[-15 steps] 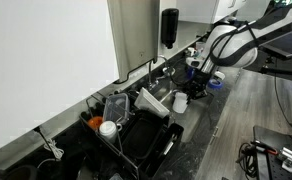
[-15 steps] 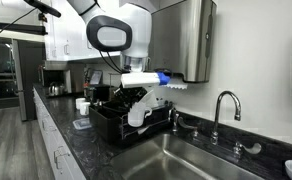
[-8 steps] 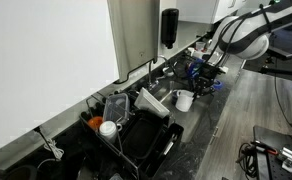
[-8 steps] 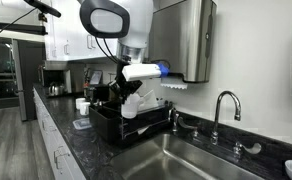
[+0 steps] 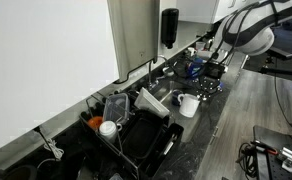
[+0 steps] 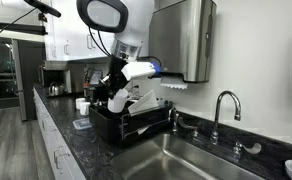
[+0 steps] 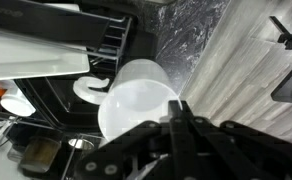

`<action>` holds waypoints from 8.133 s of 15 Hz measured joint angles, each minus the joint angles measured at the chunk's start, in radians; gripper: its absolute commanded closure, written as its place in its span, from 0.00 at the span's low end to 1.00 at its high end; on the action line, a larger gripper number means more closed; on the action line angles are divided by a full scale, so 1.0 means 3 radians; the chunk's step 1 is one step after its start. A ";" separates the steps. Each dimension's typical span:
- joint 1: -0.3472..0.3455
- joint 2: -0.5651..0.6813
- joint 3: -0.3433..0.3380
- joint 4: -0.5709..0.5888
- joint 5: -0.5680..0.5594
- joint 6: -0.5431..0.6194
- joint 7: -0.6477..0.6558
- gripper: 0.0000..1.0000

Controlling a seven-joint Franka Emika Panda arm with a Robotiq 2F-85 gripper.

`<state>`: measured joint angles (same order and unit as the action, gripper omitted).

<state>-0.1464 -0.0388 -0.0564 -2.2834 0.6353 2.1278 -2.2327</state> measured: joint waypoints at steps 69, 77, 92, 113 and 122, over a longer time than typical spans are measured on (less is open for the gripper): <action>0.0536 0.0819 0.0435 0.1481 0.0422 -0.0974 -0.1213 1.00; -0.0041 0.1206 0.1052 0.1829 0.0225 -0.0879 -0.1214 1.00; -0.1096 0.1510 0.2293 0.1971 -0.0355 -0.0693 -0.1214 1.00; -0.2736 0.1547 0.4129 0.1230 -0.0848 -0.0130 -0.1213 1.00; -0.2703 0.1547 0.4129 0.1230 -0.0957 0.0046 -0.1214 1.00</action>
<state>-0.9572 0.4252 1.1822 -1.9144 0.3481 2.1415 -2.5968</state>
